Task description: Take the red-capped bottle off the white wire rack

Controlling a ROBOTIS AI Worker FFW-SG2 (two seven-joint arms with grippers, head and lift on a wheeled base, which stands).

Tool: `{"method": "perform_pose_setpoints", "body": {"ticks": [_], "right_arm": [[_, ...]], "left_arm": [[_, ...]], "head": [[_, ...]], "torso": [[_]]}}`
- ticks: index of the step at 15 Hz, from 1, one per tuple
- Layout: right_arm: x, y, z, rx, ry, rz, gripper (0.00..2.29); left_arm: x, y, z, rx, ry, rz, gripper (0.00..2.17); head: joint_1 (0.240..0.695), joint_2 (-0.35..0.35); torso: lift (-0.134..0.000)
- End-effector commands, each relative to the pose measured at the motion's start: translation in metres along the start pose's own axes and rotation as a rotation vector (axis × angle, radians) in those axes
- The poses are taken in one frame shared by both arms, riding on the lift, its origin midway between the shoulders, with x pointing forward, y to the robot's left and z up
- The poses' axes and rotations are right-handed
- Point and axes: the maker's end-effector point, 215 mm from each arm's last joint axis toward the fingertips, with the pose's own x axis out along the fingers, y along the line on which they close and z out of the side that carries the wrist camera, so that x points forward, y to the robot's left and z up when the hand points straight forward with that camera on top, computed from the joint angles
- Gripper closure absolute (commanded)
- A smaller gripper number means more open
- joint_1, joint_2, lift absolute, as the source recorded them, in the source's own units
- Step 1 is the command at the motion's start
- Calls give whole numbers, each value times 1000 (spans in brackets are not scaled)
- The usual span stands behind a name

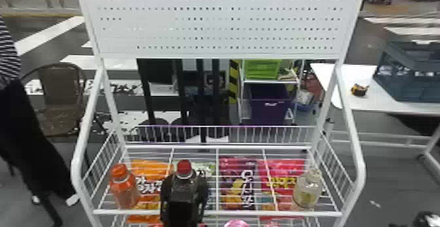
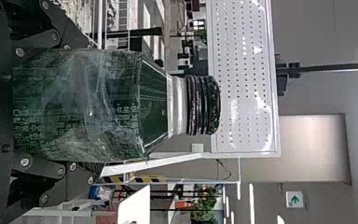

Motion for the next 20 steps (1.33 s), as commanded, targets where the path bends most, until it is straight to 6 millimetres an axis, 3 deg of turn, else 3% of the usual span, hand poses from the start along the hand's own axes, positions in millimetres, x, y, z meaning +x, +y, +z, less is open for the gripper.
{"method": "perform_pose_setpoints", "body": {"ticks": [1, 4, 7, 9, 11, 15, 18, 20], "right_arm": [[0, -1, -2, -1, 6, -1, 1190], [4, -1, -3, 0, 9, 0, 1190], [6, 0, -6, 3, 17, 1, 1190], [6, -1, -9, 5, 23, 0, 1190], [6, 0, -10, 5, 23, 1, 1187], [5, 3, -10, 8, 21, 5, 1190], [1, 3, -10, 11, 22, 4, 1190], [0, 3, -9, 10, 21, 3, 1190]], "left_arm": [[-17, -5, 26, -42, -38, -13, 2071], [-50, -9, 58, -43, -16, -38, 2067], [-100, 4, 98, -53, -37, -68, 2067], [-130, 32, 114, -68, -45, -52, 2057], [-151, 64, 118, -72, -40, -37, 2061], [-171, 122, 128, -36, -57, 10, 2057], [-172, 165, 120, -14, -49, 68, 2057], [-172, 182, 117, -18, -46, 88, 2057]], "head": [[499, 0], [499, 0], [499, 0], [499, 0], [499, 0], [499, 0], [499, 0], [499, 0]], "torso": [[0], [0], [0], [0], [0], [0], [0], [0]]}}
